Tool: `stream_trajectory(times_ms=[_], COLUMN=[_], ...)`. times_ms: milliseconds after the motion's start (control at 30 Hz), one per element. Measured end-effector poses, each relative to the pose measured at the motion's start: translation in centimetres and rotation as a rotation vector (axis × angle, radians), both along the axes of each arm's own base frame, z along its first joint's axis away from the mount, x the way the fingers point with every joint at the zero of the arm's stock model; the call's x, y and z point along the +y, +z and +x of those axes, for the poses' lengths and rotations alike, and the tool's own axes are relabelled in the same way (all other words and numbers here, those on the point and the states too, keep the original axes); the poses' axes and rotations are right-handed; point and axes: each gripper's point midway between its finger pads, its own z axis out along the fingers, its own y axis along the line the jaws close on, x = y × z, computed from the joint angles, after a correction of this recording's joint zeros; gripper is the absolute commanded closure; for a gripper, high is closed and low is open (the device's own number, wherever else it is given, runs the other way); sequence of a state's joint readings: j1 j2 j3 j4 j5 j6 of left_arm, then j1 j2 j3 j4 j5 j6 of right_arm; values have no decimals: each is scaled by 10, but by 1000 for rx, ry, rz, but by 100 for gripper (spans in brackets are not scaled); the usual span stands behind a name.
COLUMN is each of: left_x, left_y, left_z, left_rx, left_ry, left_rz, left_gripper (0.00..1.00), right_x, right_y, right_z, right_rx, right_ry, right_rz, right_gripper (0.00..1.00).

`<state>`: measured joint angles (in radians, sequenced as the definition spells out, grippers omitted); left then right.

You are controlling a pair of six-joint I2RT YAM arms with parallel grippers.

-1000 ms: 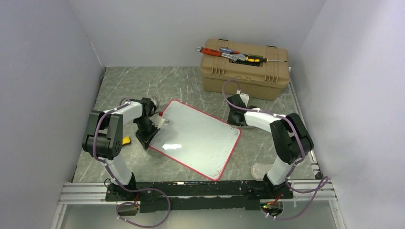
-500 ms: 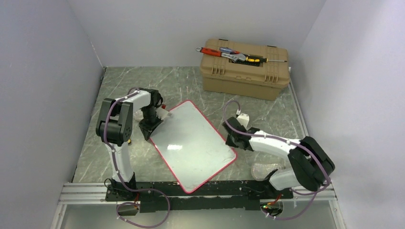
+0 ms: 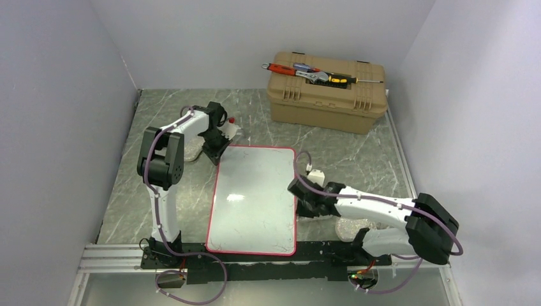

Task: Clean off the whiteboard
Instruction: Adjust the whiteboard at the center of the board, then erase the whiteboard at the center of the board.

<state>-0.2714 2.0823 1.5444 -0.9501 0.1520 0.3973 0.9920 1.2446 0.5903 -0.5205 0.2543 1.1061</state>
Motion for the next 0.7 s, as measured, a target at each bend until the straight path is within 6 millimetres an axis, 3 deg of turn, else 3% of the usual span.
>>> stream_trajectory(times_ms=[67,233,333,400,500,700], left_x=[-6,-15,-19,-21,-25,-33], left_y=[1,17,28,33,37,47], left_z=[-3,-19,-24,-29,-35,-42], left_rx=[4,57,79,108,148,176], left_ry=[-3,40,71,98,122,117], left_rz=[-38,-180,-247,-285,-328,-397], left_gripper=[95,91,92,92,92,92], right_x=[-3,-10,-6,4,21,33], right_y=[13,62,78,74,51,6], right_z=[10,75,117,141,170,185], right_rx=[16,-73,-124,-123,-87,6], right_ry=[-15,-65,-45,-15,24,50], right_rz=[6,83,123,139,158,184], right_gripper=[100,100,100,100,100,100])
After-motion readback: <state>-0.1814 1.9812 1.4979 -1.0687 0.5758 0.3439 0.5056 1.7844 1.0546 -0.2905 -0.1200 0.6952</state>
